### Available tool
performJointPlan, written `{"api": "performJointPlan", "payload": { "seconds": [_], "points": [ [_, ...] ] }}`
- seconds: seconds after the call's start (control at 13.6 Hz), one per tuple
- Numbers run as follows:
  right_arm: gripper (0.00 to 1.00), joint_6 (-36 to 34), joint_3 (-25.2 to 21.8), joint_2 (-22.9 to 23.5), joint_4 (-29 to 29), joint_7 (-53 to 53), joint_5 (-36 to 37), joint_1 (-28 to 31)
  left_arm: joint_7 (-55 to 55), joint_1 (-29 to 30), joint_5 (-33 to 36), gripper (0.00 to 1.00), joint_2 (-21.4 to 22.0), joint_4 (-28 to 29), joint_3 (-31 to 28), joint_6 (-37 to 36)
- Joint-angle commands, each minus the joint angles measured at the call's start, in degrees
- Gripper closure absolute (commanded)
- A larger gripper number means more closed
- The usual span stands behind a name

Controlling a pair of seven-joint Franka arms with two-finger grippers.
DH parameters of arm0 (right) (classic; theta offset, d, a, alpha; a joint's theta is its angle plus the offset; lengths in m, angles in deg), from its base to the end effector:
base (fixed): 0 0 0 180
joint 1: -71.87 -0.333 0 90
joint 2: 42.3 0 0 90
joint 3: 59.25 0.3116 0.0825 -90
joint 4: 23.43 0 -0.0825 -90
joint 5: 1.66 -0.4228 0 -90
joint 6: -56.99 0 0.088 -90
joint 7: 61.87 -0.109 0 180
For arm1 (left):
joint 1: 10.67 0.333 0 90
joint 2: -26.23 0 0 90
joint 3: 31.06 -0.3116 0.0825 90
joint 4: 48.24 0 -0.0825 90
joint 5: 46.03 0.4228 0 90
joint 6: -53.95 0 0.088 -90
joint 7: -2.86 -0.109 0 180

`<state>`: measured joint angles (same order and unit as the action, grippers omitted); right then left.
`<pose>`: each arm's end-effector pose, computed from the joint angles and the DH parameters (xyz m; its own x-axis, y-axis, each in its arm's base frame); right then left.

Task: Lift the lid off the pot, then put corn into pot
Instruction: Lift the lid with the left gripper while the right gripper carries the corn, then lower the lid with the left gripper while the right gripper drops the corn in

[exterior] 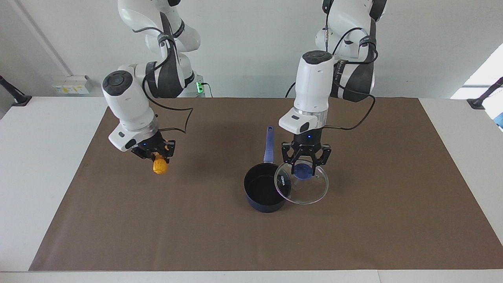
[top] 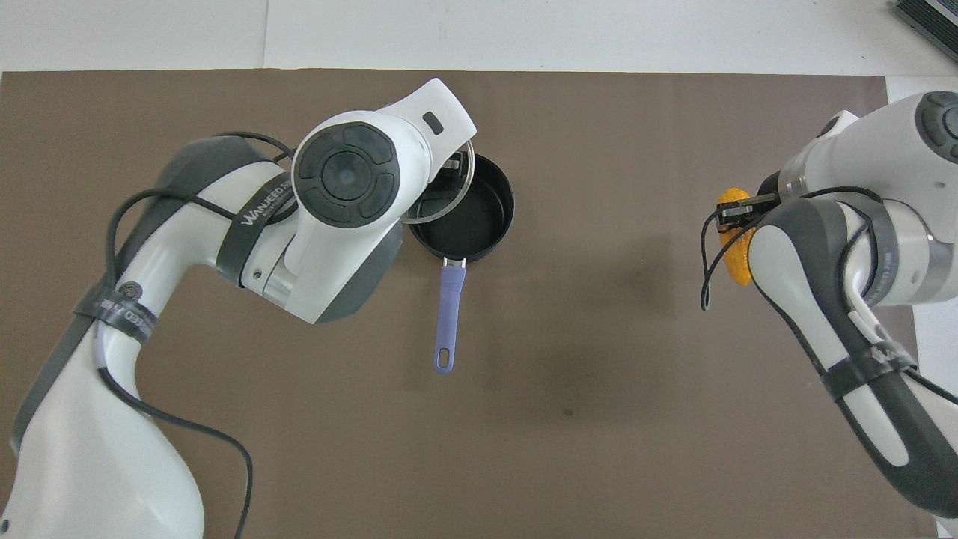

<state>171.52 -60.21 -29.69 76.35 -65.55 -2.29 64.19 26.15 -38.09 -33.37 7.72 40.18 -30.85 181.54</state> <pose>0.6582 0.0789 0.4287 0.9981 0.0489 0.0369 0.0493 -0.9987 -0.0089 0.6473 -0.3304 0.4879 0.9025 -0.1749 0.3936 -0.1657 -0.9845 -0.0576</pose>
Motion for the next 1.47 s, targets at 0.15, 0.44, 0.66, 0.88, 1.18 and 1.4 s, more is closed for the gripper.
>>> {"api": "performJointPlan", "payload": {
  "seconds": [0.15,0.44,0.66,0.88,1.18,1.4],
  "points": [
    [1.00,-0.80,0.17,2.93,-5.18,-16.59,-0.52,-8.30,-8.06,6.05,-5.70,1.00,4.00,5.89,0.40,0.38],
    [1.00,-0.72,0.26,12.96,-18.73,-29.28,-2.80,-13.33,-16.86,14.05,-10.11,1.00,3.91,7.03,0.40,0.29],
    [1.00,3.31,2.27,16.73,-21.98,-33.65,-5.27,-14.90,-20.64,18.44,-12.82,1.00,4.61,9.04,0.57,0.38],
    [1.00,9.10,2.19,23.15,-28.23,-41.03,-5.09,-18.68,-26.00,21.00,-15.39,1.00,5.67,12.30,0.40,0.55],
    [1.00,12.38,2.80,24.66,-27.54,-41.06,-5.18,-19.48,-27.42,24.95,-15.39,1.00,6.19,18.96,0.31,6.14],
    [1.00,11.33,2.98,24.48,-26.66,-36.95,-5.97,-19.22,-27.59,26.45,-15.39,1.00,5.76,26.10,0.31,17.84]
  ]
}}
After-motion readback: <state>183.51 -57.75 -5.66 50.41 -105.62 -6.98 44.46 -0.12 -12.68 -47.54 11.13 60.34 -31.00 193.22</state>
